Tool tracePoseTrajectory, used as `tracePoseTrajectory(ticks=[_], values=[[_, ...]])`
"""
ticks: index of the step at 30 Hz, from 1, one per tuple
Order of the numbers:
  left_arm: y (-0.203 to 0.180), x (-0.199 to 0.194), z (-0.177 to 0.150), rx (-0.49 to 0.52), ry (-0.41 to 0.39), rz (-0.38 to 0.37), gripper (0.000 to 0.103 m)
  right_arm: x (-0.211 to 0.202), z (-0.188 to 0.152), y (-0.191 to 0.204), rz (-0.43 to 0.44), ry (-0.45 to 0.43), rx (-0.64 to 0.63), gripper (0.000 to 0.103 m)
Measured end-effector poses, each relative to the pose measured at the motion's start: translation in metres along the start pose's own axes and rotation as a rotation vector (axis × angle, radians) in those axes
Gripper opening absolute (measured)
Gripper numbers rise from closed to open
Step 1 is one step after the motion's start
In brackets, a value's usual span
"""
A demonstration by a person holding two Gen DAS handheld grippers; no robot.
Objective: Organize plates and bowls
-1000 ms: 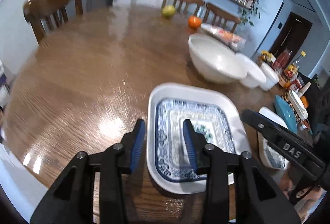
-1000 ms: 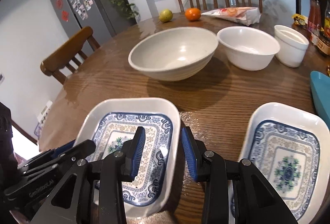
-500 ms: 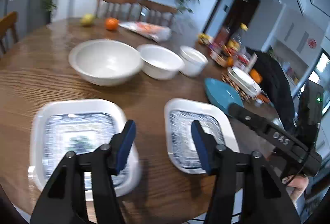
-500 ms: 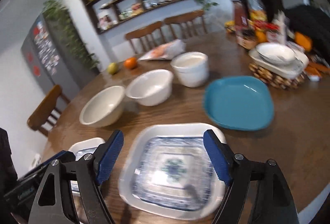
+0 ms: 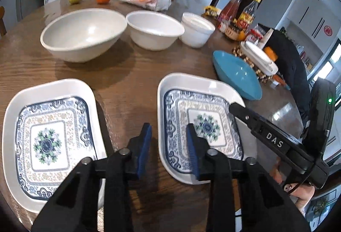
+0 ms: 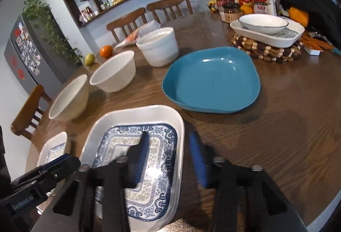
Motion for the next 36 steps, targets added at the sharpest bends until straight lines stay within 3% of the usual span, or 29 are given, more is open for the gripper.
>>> tracePoseTrajectory(ticks=[14,28,32,36], values=[[-0.003,-0.021,-0.023,0.029,0.013,0.045,0.026,0.007,-0.002,0.016,0.03,0.019,-0.039,0.034],[0.002,-0.026,-0.037,0.011,0.032,0.032,0.028,0.012,-0.007,0.03,0.033,0.027,-0.078,0.034],[0.007,-0.032,-0.037,-0.007,0.03,0.003,0.043,0.012,-0.007,0.031,0.039,0.04,-0.081,0.034],[0.012,-0.058,-0.031,-0.016,-0.061,-0.003,0.063,0.005,-0.005,0.029,0.044,0.032,-0.065,0.037]])
Point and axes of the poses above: each gripper's, at about its wrist camera, not at the fingertips, and x roughly the way its jaws point, y to its left, z to its top, the point moved 5 cm from there along x, roughly the way its jaws point, and after that the axes turned 3 degrees about -x, right-handed, at the moved point
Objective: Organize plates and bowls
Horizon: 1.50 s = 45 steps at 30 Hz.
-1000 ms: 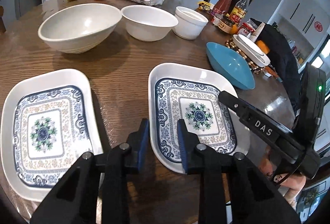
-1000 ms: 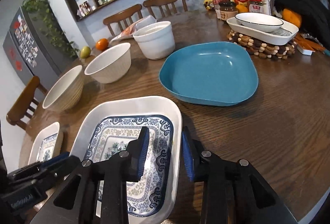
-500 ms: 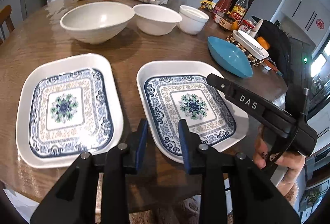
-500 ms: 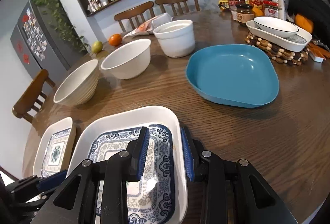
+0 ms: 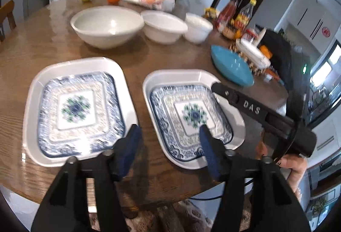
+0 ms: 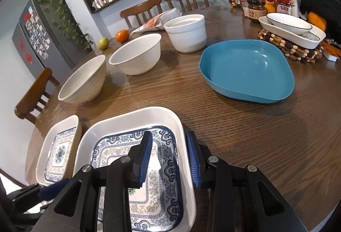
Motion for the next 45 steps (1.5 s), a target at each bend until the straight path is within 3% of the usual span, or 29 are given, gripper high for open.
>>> tracePoseTrajectory(ticks=[4,10,15,19,24,30,37,45], values=[[0.015,-0.024,0.007,-0.032,-0.093,0.02,0.069,-0.018,0.005,0.004,-0.017,-0.054,0.003,0.066],[0.057,-0.049,0.017,-0.129,-0.176,0.065,0.077,-0.046,0.014,0.033,0.058,-0.131,-0.036,0.08],[0.094,-0.054,0.019,-0.206,-0.179,0.127,0.077,-0.049,0.017,0.075,0.202,-0.124,-0.106,0.091],[0.118,-0.053,0.015,-0.245,-0.159,0.174,0.077,-0.028,0.018,0.111,0.294,-0.058,-0.132,0.091],[0.133,-0.046,0.011,-0.269,-0.137,0.171,0.077,0.007,0.016,0.14,0.317,0.053,-0.146,0.091],[0.143,-0.034,0.007,-0.284,-0.097,0.171,0.073,0.043,0.015,0.159,0.26,0.127,-0.215,0.09],[0.144,-0.03,0.007,-0.269,-0.094,0.159,0.049,0.063,0.013,0.161,0.211,0.163,-0.252,0.079],[0.146,-0.026,0.006,-0.275,-0.091,0.148,0.026,0.073,0.004,0.171,0.237,0.196,-0.274,0.067]])
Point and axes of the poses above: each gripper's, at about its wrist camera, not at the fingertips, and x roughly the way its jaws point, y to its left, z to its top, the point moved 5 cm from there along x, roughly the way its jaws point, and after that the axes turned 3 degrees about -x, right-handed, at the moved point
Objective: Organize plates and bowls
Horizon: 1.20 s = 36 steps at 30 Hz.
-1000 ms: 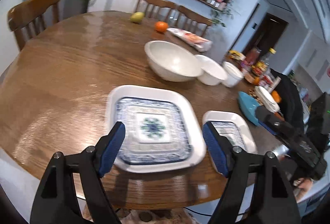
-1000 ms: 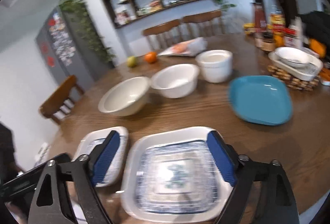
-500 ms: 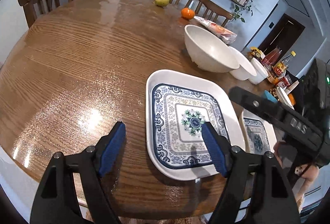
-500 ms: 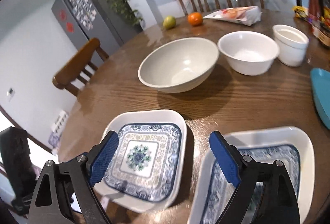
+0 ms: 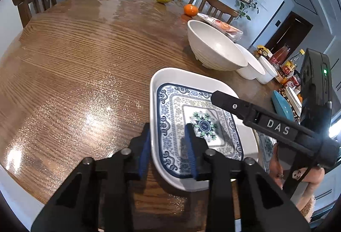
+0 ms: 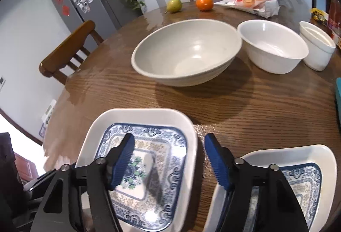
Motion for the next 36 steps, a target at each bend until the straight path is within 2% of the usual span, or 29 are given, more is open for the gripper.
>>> tracePoseTrajectory(ticks=[3,6,15,24,31,36], values=[[-0.002,0.0,0.0,0.0,-0.001,0.02,0.026,-0.001,-0.002,0.001,-0.013,-0.023,0.003,0.066],[-0.006,-0.005,0.001,0.011,-0.018,0.04,0.026,-0.003,-0.001,0.002,0.014,-0.027,0.02,0.066],[-0.032,-0.028,0.002,0.06,-0.056,-0.003,0.027,-0.044,0.008,0.006,0.004,-0.151,0.019,0.066],[-0.078,-0.043,0.003,0.145,-0.081,-0.089,0.029,-0.102,0.011,-0.008,-0.038,-0.286,0.048,0.066],[-0.118,-0.029,-0.007,0.199,-0.017,-0.153,0.03,-0.138,0.002,-0.036,-0.106,-0.348,0.1,0.066],[-0.147,-0.008,-0.025,0.251,0.073,-0.191,0.03,-0.152,-0.01,-0.066,-0.158,-0.365,0.162,0.066]])
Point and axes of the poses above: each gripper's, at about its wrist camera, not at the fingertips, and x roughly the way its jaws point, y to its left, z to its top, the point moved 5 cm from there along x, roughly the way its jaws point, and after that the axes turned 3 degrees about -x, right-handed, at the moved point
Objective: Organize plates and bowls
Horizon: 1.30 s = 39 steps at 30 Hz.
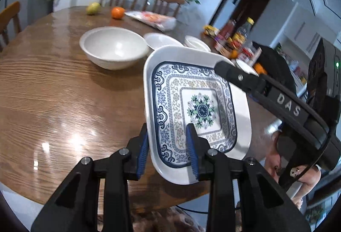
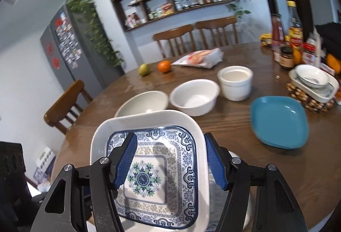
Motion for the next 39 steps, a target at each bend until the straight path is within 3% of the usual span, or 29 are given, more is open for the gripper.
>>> tracePoseTrajectory(ticks=[9,21,25,31,34,39], values=[[-0.02,0.042,-0.016,0.031,0.138,-0.011,0.03,0.002,-0.016,-0.052,-0.069,0.037,0.085,0.066],[-0.011,0.051,-0.015,0.006,0.149,0.043,0.037,0.031,-0.03,-0.062,-0.031,0.095,0.11,0.066],[-0.012,0.049,-0.015,0.008,0.146,0.034,0.038,0.041,-0.033,-0.059,-0.068,0.113,0.104,0.066],[-0.013,0.044,-0.015,-0.003,0.136,-0.018,0.055,0.046,-0.038,-0.061,-0.063,0.143,0.116,0.066],[-0.014,0.038,-0.014,0.034,0.106,0.044,0.073,0.047,-0.04,-0.063,-0.054,0.16,0.122,0.067],[-0.017,0.025,-0.004,0.069,0.021,0.058,0.076,0.037,-0.035,-0.062,-0.091,0.129,0.1,0.072]])
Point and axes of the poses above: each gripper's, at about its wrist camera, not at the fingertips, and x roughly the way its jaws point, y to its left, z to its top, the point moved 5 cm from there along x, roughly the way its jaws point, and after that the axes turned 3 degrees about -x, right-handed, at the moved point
